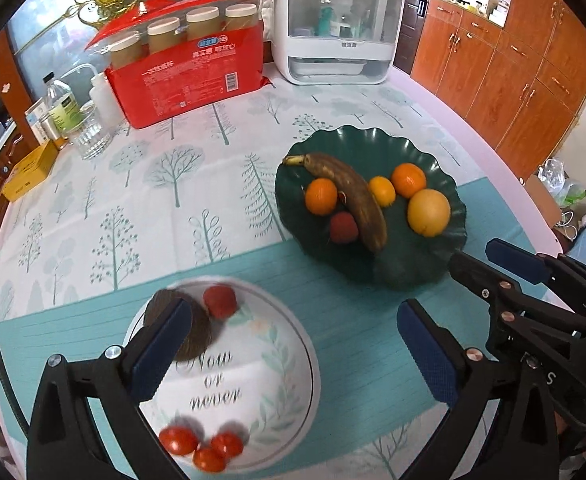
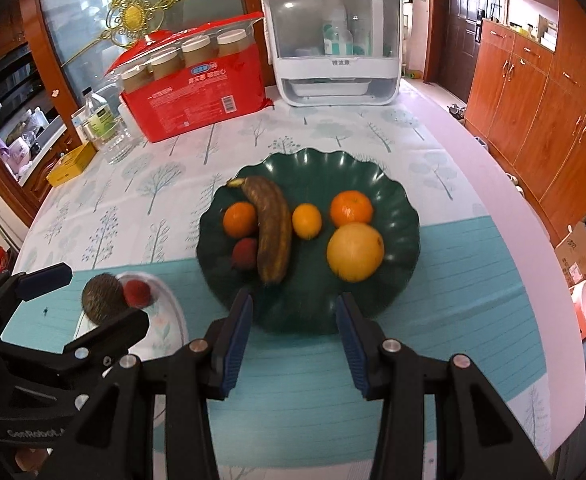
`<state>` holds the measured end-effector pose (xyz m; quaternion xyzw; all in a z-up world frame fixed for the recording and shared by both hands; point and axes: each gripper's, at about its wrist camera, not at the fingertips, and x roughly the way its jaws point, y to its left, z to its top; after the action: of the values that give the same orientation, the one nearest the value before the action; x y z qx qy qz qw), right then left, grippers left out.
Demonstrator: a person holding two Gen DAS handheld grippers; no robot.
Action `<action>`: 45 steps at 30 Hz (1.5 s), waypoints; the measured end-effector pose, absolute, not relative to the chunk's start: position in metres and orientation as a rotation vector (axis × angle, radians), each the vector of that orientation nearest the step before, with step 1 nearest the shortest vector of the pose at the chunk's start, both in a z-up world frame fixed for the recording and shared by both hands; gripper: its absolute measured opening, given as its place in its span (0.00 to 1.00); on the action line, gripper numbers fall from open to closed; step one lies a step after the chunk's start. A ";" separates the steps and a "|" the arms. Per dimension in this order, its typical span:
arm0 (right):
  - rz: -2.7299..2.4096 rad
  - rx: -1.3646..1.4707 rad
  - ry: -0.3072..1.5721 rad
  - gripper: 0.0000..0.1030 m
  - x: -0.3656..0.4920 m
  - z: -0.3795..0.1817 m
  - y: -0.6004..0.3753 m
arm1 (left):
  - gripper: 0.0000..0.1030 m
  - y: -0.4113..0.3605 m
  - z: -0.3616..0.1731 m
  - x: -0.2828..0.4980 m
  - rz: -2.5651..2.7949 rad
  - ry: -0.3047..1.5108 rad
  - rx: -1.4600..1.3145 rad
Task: Organize fruits
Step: 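Move both tools back toward the cherry tomatoes on the white plate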
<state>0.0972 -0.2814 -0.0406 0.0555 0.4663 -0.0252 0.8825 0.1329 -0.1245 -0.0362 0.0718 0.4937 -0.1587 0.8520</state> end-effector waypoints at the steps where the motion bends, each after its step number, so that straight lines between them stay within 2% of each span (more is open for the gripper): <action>1: -0.048 0.117 0.971 0.43 0.094 -0.039 -0.280 | 0.99 -0.121 -0.034 0.127 -0.328 1.034 0.148; 20: 0.136 0.070 0.952 0.43 0.052 -0.016 -0.207 | 0.99 -0.017 -0.004 0.072 -0.141 0.992 0.046; 35: 0.306 -0.038 0.973 0.43 0.042 -0.027 -0.133 | 0.99 0.048 -0.029 0.051 -0.111 1.051 0.013; 41: 0.334 -0.058 1.025 0.43 0.039 -0.052 -0.120 | 0.94 0.052 -0.059 0.045 -0.159 1.105 0.044; 45: 0.337 -0.047 1.071 0.43 0.043 -0.069 -0.120 | 0.84 0.056 -0.080 0.047 -0.179 1.146 0.017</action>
<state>0.0426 -0.1200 -0.0689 -0.0222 0.5078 0.1597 0.8462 0.0465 0.0562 -0.0804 0.0082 0.5416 -0.0844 0.8364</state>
